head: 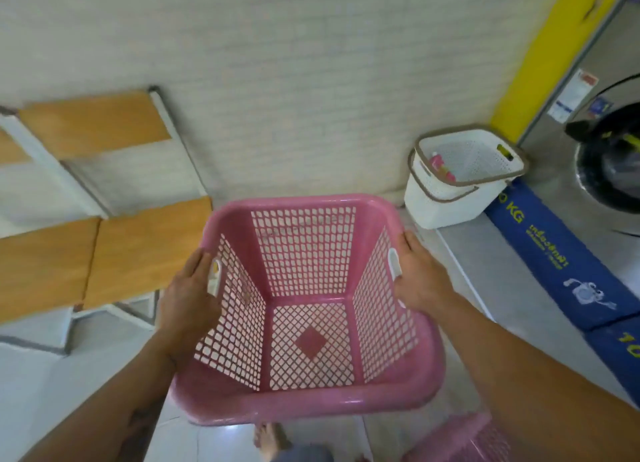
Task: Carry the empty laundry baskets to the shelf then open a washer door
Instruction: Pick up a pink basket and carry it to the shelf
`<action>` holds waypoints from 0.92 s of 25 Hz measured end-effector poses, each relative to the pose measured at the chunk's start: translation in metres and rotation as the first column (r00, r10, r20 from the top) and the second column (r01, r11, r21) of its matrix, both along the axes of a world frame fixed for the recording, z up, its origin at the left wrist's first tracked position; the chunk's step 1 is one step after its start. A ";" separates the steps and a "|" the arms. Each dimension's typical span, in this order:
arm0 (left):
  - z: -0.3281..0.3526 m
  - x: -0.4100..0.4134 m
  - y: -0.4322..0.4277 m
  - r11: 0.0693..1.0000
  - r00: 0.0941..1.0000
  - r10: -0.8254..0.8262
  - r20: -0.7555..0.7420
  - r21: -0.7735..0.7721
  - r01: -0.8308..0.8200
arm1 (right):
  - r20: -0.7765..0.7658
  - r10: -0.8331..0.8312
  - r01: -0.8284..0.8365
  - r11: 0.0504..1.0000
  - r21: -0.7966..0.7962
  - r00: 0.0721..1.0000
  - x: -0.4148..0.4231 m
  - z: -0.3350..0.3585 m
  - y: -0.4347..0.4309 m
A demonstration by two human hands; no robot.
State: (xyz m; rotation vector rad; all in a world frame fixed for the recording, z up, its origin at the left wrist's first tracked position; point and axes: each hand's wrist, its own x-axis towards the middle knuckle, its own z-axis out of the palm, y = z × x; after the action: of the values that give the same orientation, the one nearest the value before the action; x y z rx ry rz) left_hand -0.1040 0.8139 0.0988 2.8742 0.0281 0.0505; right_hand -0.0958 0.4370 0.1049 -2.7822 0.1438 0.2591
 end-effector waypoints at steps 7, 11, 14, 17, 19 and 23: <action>0.073 -0.136 0.118 0.923 0.922 0.377 0.088 0.039 -0.382 | 0.114 0.405 -0.407 0.913 -0.001 0.907 0.002 0.065 0.148; 0.098 -0.213 0.195 0.829 0.822 0.549 0.151 0.028 -0.558 | 0.201 0.555 -0.561 0.827 -0.030 0.807 -0.009 0.084 0.257; 0.109 -0.267 0.261 0.781 0.769 0.611 0.189 0.012 -0.624 | 0.267 0.631 -0.649 0.761 -0.029 0.728 -0.029 0.095 0.347; 0.115 -0.314 0.339 0.742 0.729 0.655 0.196 0.014 -0.670 | 0.316 0.669 -0.700 0.714 -0.019 0.673 -0.055 0.102 0.441; 0.116 -0.342 0.397 0.721 0.709 0.675 0.205 0.023 -0.693 | 0.312 0.695 -0.723 0.690 -0.032 0.648 -0.073 0.106 0.507; 0.126 -0.377 0.503 0.685 0.675 0.702 0.228 0.043 -0.727 | 0.296 0.728 -0.755 0.654 -0.033 0.618 -0.098 0.121 0.623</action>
State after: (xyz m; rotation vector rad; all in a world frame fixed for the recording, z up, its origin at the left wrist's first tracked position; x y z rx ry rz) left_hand -0.4811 1.3167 0.2253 2.7622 1.1648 0.5020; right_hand -0.1934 1.0603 0.2256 -2.5747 -1.1025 0.0423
